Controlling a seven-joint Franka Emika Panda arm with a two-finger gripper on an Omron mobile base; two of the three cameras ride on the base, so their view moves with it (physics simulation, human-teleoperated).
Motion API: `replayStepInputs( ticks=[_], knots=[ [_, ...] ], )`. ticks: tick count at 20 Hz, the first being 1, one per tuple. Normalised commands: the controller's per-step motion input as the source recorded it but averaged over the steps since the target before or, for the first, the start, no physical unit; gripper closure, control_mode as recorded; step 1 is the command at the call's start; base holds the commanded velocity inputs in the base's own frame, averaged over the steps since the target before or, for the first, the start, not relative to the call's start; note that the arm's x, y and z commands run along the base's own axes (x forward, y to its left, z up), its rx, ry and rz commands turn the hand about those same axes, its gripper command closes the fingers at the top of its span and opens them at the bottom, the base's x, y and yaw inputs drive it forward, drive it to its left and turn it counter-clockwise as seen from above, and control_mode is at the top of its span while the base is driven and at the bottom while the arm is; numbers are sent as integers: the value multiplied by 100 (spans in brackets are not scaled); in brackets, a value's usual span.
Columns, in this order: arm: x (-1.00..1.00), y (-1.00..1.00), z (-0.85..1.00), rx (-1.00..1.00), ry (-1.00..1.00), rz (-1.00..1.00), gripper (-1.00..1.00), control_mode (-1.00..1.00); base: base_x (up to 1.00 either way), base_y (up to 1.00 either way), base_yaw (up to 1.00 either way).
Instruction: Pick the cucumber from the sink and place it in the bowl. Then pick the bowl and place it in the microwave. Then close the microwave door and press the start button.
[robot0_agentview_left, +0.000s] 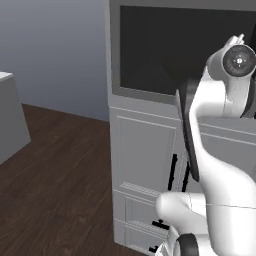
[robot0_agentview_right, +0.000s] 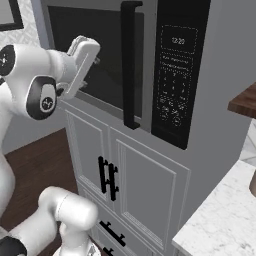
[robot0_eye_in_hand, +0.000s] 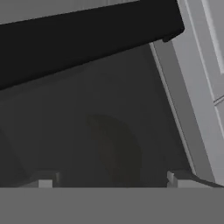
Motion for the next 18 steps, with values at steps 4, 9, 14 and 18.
replayStepInputs(
  ticks=[4, 9, 14, 18],
  knots=[
    [-100, 33, 6, -14, 0, 1, -100, -100, 0, 0, 0],
    [-95, 20, 0, -23, 2, 2, -100, -100, 0, 0, 0],
    [-58, 24, 0, -35, 18, 5, 100, -100, 0, 0, 0],
    [-55, 7, 0, -34, 20, 4, 100, -100, 0, 0, 0]
  ],
)
